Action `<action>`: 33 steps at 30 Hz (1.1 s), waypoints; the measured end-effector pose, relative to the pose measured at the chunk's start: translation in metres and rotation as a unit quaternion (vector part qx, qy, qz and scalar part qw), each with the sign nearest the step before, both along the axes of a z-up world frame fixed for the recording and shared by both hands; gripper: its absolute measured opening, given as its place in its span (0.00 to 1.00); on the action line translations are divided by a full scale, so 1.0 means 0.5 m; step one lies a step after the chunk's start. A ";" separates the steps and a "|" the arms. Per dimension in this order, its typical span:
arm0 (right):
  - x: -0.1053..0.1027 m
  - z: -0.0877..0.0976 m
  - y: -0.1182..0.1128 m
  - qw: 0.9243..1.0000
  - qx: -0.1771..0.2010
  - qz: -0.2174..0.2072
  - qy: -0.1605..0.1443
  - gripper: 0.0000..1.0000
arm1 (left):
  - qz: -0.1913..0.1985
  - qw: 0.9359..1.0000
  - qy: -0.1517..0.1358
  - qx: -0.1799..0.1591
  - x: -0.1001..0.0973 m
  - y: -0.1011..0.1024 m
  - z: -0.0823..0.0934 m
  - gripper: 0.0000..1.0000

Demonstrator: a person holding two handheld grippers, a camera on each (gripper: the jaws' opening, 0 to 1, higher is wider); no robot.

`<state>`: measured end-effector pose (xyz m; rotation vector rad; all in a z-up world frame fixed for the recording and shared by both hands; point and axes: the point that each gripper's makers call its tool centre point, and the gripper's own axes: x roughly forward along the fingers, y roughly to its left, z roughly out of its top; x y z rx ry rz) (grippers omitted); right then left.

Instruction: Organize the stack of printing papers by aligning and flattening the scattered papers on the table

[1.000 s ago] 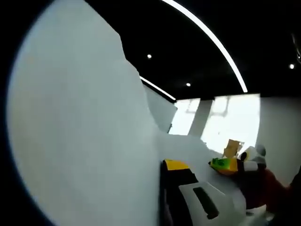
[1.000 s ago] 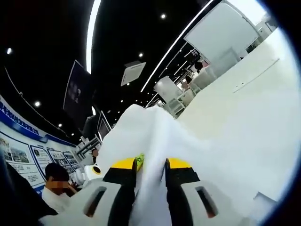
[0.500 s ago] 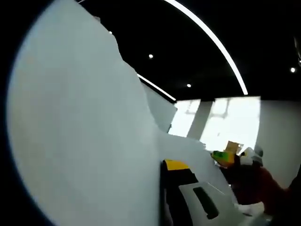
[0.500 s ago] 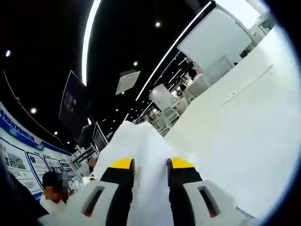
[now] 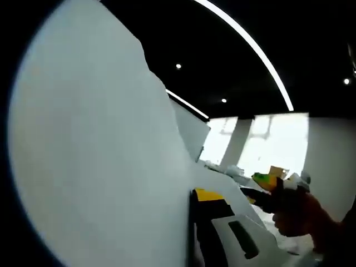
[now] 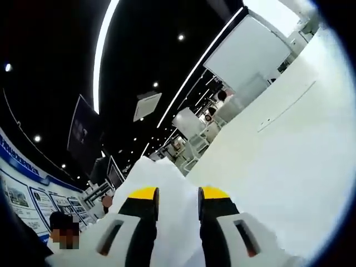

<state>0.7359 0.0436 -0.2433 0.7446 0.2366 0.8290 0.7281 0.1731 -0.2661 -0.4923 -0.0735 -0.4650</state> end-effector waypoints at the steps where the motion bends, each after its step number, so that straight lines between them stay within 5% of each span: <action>1: 0.000 0.001 -0.001 1.000 0.001 -0.001 -0.001 0.24 | 0.000 1.000 0.000 0.000 0.000 0.000 0.000 0.08; 33: 0.032 0.004 -0.078 0.999 -0.013 -0.049 -0.013 0.24 | 0.007 1.000 0.002 0.000 0.003 0.006 -0.002 0.09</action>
